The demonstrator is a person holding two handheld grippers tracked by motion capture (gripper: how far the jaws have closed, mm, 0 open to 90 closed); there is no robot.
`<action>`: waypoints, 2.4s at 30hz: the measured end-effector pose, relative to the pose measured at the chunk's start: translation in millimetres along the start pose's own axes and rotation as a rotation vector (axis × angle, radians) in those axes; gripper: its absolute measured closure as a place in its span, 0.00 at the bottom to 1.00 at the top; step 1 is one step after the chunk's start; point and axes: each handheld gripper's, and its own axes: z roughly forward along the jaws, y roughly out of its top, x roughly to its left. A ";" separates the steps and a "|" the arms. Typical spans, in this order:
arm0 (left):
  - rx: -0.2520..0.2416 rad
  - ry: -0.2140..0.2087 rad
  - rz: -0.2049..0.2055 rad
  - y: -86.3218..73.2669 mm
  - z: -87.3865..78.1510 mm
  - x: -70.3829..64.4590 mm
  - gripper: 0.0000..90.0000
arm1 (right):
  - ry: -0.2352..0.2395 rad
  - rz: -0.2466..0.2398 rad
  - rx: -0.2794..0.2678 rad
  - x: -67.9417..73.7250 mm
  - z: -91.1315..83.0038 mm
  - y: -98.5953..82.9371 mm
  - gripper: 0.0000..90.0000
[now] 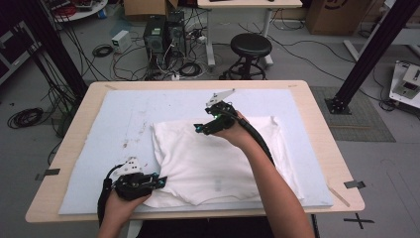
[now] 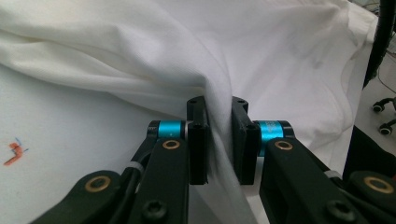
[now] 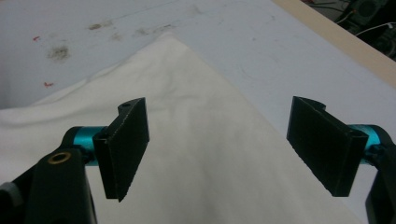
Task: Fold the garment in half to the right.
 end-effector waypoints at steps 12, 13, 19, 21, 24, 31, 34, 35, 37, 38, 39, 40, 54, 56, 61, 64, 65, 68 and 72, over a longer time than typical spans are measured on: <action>0.006 -0.004 -0.012 0.1 1.2 0.9 0.87 | 0.043 -0.005 0.086 9.5 68.4 11.8 0.24; 0.010 -0.003 -0.011 0.3 1.3 0.8 0.87 | 0.045 0.002 0.096 9.3 72.9 11.5 0.24; 0.012 0.001 -0.008 0.3 1.9 0.1 0.87 | 0.050 0.008 0.133 6.3 99.7 10.4 0.24; 0.015 -0.001 -0.008 0.4 1.7 0.7 0.87 | 0.057 0.005 0.146 6.1 108.6 9.7 0.24; 0.016 0.000 -0.009 0.4 2.1 0.8 0.87 | 0.060 0.006 0.158 5.2 116.2 10.4 0.24; 0.017 0.001 -0.011 0.4 2.3 0.8 0.87 | 0.077 -0.018 0.165 6.4 137.7 20.0 0.24; 0.015 0.000 -0.012 0.3 2.1 0.8 0.87 | 0.074 -0.021 0.161 7.4 141.1 21.8 0.39; 0.016 0.000 -0.009 0.2 1.8 0.6 0.87 | 0.072 -0.031 0.171 9.2 137.3 23.2 0.62; 0.015 0.005 0.003 0.4 2.1 -0.9 0.88 | 0.076 -0.051 0.186 8.3 132.7 23.0 0.84; 0.015 0.005 0.003 0.4 2.1 -0.9 0.88 | 0.076 -0.051 0.186 8.3 132.7 23.0 0.84; 0.015 -0.001 0.000 0.4 2.3 -1.3 0.88 | 0.080 -0.060 0.202 6.4 128.1 21.5 0.94; 0.013 -0.010 -0.002 0.5 2.7 -1.6 0.88 | 0.080 -0.060 0.202 6.4 128.1 21.5 0.94; 0.017 -0.056 -0.008 -1.4 6.3 -4.0 0.89 | 0.072 -0.041 0.195 11.6 113.8 13.2 0.55; 0.017 -0.052 -0.014 -1.5 6.5 -4.2 0.89 | 0.072 -0.040 0.209 14.8 121.7 16.0 0.51; 0.021 -0.052 -0.012 -1.6 7.0 -3.6 0.89 | 0.086 -0.031 0.209 19.5 138.5 27.7 0.51; 0.020 -0.053 -0.012 -1.7 7.0 -3.6 0.89 | 0.095 -0.046 0.197 22.9 142.3 30.0 0.57; 0.021 -0.053 -0.012 -1.7 6.7 -3.4 0.89 | 0.107 -0.045 0.193 24.9 144.0 31.0 0.65; 0.020 -0.053 -0.014 -2.0 6.1 -3.4 0.89 | 0.126 -0.054 0.191 29.8 146.3 33.7 0.87; 0.014 -0.052 -0.007 -1.7 4.2 -3.0 0.89 | 0.096 -0.077 0.221 33.1 146.3 39.0 0.95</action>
